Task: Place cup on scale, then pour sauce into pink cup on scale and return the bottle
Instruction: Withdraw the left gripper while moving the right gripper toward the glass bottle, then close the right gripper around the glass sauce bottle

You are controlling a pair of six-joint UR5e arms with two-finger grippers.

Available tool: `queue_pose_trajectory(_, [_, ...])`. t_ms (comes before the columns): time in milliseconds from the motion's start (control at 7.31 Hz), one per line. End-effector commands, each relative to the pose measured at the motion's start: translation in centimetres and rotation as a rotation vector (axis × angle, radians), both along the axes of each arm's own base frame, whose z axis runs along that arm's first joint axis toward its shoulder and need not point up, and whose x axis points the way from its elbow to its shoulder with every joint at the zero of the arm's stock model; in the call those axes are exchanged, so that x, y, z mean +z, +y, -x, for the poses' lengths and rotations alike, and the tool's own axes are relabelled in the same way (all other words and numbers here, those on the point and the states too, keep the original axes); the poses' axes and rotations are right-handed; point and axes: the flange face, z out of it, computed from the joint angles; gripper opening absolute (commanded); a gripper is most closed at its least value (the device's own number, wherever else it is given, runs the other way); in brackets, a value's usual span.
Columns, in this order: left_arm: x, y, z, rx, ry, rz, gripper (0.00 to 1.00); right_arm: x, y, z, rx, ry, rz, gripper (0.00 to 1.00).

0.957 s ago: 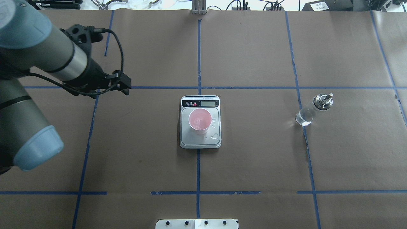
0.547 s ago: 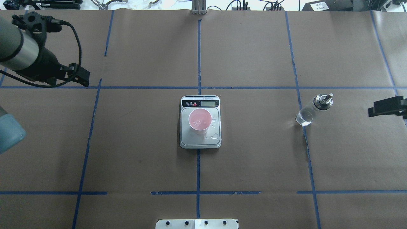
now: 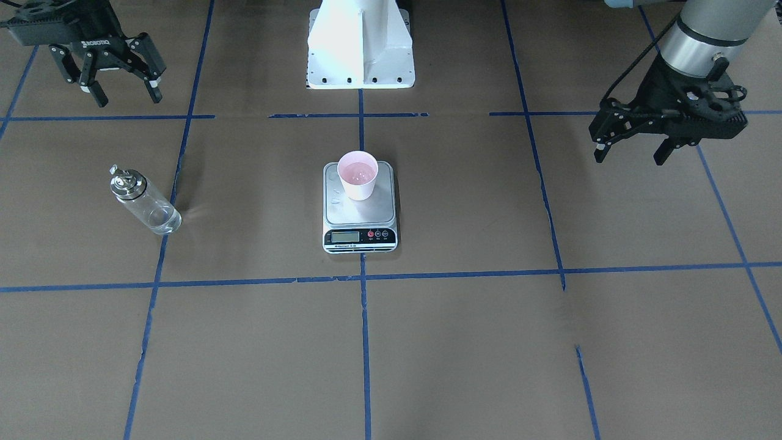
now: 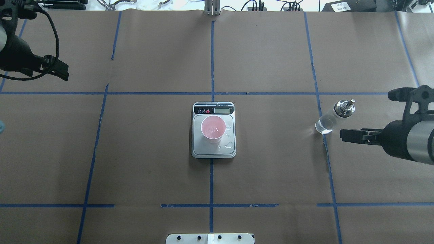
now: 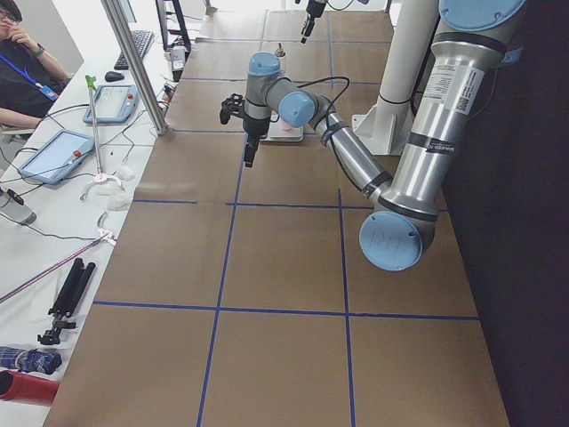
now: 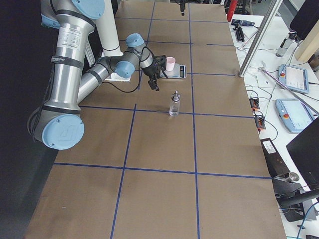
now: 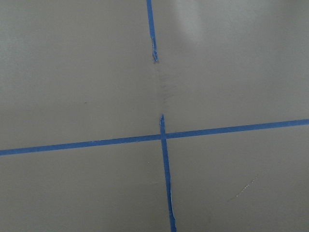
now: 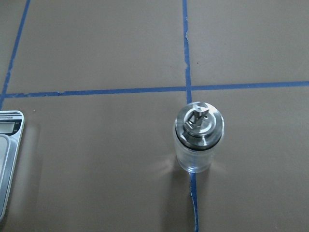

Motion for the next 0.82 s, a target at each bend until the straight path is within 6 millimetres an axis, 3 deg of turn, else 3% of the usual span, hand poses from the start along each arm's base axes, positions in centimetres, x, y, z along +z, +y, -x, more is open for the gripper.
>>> queue_pose_trajectory(0, [-0.1,0.0,0.0,-0.001,0.007,-0.001,1.0,1.7,1.7,4.3,0.069,0.015,-0.091,1.0])
queue_pose_trajectory(274, [0.3,-0.2,-0.2,0.0,0.007,0.007,1.0,5.3,2.2,8.1,0.181,-0.017,-0.208,1.0])
queue_pose_trajectory(410, [0.3,-0.3,-0.2,0.0,0.006,0.008,1.0,5.4,2.0,7.9,0.22,-0.001,-0.237,1.0])
queue_pose_trajectory(684, [1.5,-1.0,-0.5,0.015,-0.011,0.013,1.0,7.7,2.0,7.4,0.248,0.061,-0.258,1.0])
